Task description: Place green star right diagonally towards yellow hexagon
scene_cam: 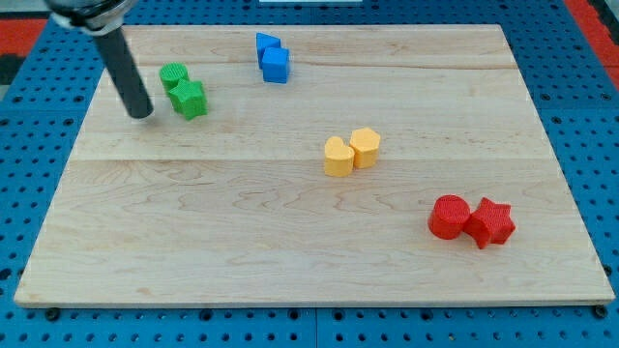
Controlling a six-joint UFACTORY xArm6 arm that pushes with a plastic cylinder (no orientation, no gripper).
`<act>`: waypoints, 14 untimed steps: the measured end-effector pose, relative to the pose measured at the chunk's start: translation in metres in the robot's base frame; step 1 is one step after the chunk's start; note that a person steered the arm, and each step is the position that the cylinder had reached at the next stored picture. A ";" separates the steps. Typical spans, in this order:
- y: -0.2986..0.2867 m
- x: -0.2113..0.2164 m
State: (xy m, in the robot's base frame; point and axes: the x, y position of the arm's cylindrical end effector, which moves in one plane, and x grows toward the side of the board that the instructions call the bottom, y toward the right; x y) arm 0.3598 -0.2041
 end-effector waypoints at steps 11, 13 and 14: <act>0.059 -0.050; 0.106 0.007; 0.152 0.007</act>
State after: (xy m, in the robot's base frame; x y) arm 0.3664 -0.0519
